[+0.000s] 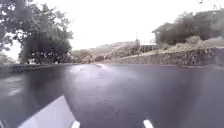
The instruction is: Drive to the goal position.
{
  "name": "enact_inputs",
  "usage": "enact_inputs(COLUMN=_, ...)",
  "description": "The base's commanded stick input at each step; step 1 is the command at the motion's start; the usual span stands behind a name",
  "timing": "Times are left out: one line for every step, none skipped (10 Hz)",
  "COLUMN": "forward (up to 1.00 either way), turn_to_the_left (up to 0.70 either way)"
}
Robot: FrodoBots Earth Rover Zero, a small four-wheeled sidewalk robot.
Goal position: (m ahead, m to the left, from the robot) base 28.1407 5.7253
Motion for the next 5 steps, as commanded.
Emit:
enact_inputs(forward=0.7, turn_to_the_left=0.0)
enact_inputs(forward=0.7, turn_to_the_left=0.0)
enact_inputs(forward=0.7, turn_to_the_left=0.0)
enact_inputs(forward=0.7, turn_to_the_left=0.0)
enact_inputs(forward=0.7, turn_to_the_left=0.0)
